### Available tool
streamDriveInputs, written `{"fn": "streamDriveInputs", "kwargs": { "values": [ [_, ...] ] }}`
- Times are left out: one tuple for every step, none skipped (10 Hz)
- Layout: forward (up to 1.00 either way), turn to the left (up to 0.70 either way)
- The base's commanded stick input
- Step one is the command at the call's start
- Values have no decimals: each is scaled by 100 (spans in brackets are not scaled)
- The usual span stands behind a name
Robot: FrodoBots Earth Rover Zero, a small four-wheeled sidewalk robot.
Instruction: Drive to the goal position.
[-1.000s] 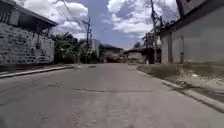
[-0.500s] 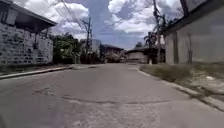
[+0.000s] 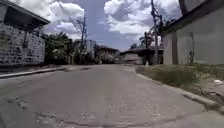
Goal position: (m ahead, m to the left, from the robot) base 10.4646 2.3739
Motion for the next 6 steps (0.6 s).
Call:
{"fn": "streamDriveInputs", "kwargs": {
  "values": [
    [100, 0],
    [100, -2],
    [100, -10],
    [100, -26],
    [100, -28],
    [100, -20]
  ]
}}
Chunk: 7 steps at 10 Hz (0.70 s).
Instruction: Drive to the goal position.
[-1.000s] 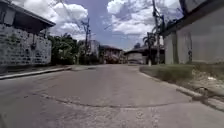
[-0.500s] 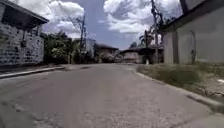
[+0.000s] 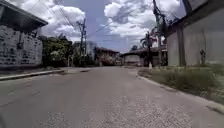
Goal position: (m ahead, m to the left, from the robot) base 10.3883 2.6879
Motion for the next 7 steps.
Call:
{"fn": "streamDriveInputs", "kwargs": {
  "values": [
    [100, 0],
    [100, 0],
    [100, 0],
    [100, 0],
    [100, 0],
    [100, -2],
    [100, -15]
  ]
}}
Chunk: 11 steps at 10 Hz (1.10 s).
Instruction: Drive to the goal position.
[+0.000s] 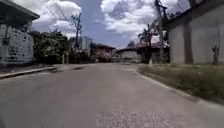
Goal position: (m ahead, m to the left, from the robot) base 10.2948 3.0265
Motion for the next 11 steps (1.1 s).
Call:
{"fn": "streamDriveInputs", "kwargs": {
  "values": [
    [100, -31],
    [100, -39],
    [100, -40],
    [100, -36],
    [100, -20],
    [100, -14],
    [100, -8],
    [100, -2],
    [100, 0],
    [100, 0],
    [100, 0]
  ]
}}
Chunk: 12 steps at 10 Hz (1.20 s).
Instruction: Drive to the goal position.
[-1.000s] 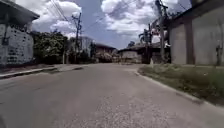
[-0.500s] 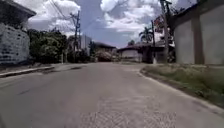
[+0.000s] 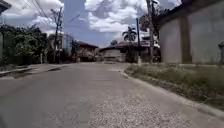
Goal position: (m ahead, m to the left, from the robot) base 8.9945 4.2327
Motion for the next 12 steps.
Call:
{"fn": "streamDriveInputs", "kwargs": {
  "values": [
    [100, 0],
    [100, 0],
    [100, 0],
    [99, 0],
    [85, 0],
    [62, 0],
    [62, 0],
    [62, 0],
    [62, 0],
    [64, 0],
    [74, 0],
    [82, 0]
  ]
}}
